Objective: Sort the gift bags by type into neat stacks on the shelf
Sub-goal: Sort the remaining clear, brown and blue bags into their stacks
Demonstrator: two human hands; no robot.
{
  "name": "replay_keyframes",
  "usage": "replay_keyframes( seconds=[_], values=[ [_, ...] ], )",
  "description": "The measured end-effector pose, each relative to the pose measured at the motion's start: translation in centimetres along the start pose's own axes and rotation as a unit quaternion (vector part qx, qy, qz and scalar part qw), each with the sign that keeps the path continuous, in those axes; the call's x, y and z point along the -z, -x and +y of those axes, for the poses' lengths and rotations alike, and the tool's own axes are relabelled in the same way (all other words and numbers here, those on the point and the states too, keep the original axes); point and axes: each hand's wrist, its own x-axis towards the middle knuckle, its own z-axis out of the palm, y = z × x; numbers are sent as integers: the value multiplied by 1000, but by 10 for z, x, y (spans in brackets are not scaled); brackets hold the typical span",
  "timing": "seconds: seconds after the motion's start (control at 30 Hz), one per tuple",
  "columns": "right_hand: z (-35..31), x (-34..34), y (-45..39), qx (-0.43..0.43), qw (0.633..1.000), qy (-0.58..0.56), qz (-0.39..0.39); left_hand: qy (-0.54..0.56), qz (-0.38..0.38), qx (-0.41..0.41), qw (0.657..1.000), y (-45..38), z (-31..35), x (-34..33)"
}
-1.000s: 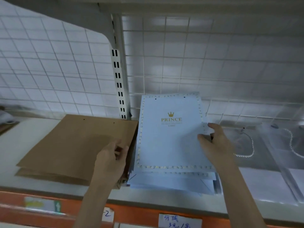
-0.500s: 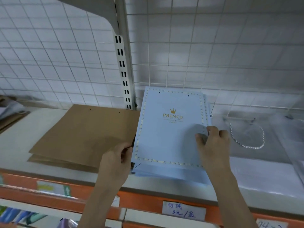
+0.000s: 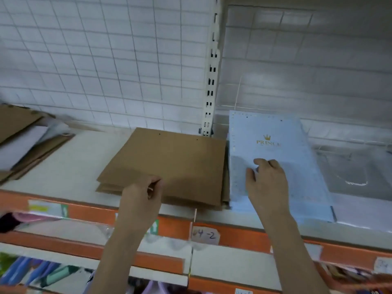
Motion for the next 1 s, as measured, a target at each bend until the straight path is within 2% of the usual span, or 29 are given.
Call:
replay_keyframes(
  seconds=[0.13, 0.3, 0.43, 0.67, 0.8, 1.0],
  values=[
    [-93, -39, 53, -11, 999, -45, 3, -13, 16, 32, 999, 10, -76, 74],
    [-203, -101, 111, 23, 993, -90, -67, -47, 47, 118, 991, 21, -179, 167],
    [-271, -135, 137, 51, 987, -106, -109, -83, 66, 154, 982, 31, -242, 227],
    [-360, -192, 132, 92, 978, -121, -141, -59, 99, 244, 963, 25, -330, 278],
    [-415, -229, 120, 99, 974, -143, -147, -33, 101, 252, 962, -3, -370, 303],
    [-495, -278, 89, 103, 969, -186, -126, -54, 121, 225, 965, -75, -428, 346]
  ],
)
